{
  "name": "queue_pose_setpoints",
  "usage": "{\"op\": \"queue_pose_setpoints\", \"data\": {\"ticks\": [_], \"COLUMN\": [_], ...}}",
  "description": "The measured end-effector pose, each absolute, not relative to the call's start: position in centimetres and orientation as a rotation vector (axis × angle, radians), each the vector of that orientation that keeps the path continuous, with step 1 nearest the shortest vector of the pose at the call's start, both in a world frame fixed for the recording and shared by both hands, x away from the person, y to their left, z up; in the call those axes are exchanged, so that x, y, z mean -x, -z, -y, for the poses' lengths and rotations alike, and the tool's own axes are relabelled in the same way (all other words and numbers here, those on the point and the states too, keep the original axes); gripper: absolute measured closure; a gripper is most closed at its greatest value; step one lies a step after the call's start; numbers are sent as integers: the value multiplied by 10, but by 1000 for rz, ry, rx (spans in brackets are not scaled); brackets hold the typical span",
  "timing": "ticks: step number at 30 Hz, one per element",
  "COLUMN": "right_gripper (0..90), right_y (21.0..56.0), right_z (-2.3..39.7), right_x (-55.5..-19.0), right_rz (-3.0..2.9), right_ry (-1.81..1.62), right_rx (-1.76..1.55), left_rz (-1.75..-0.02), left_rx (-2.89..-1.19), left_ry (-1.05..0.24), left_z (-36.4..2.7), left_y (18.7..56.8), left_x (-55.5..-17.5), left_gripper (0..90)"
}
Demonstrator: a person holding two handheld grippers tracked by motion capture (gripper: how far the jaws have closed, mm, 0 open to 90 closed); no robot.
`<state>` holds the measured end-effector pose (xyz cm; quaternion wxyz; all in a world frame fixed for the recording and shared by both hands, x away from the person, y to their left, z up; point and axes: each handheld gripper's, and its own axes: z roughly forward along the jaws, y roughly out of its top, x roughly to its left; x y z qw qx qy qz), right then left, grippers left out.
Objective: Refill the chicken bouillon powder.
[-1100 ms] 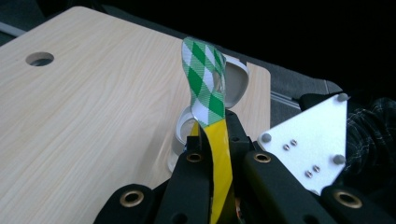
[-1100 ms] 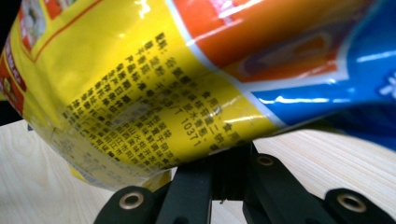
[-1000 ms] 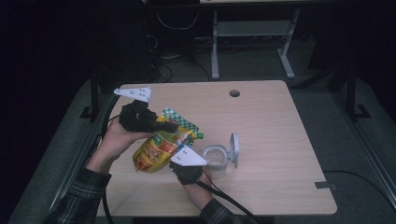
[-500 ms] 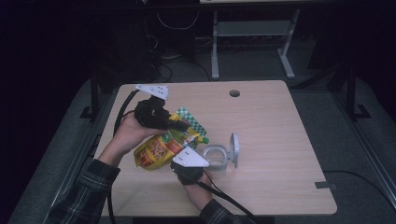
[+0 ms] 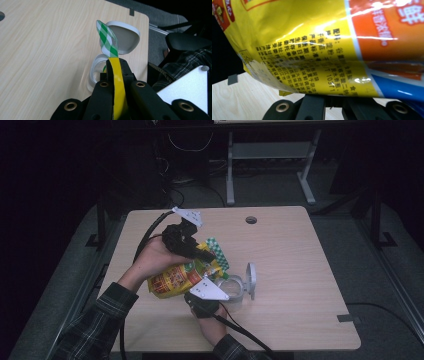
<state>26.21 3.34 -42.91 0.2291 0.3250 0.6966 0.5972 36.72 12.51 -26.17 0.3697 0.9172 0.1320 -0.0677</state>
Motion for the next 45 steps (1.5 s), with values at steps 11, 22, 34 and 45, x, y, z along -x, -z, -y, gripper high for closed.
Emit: {"op": "queue_pose_setpoints", "data": {"ticks": [11,22,34,45], "right_gripper": [900,900,900,900], "right_y": [430,431,430,429], "right_z": [-34,-37,-37,-39], "right_x": [-263,-261,-261,-260], "right_rz": [-1881,-1835,-1830,-1822], "right_ry": [-1671,-1715,-1735,-1746], "right_rx": [-916,-923,-919,-909], "left_rz": [-313,-321,-327,-330], "left_rx": [-2432,-2506,-2568,-2598], "left_ry": [192,202,222,240], "left_z": [-109,-95,-84,-75], "left_y": [262,262,264,267], "left_x": [-372,-373,-377,-378], "left_gripper": [900,900,900,900]}}
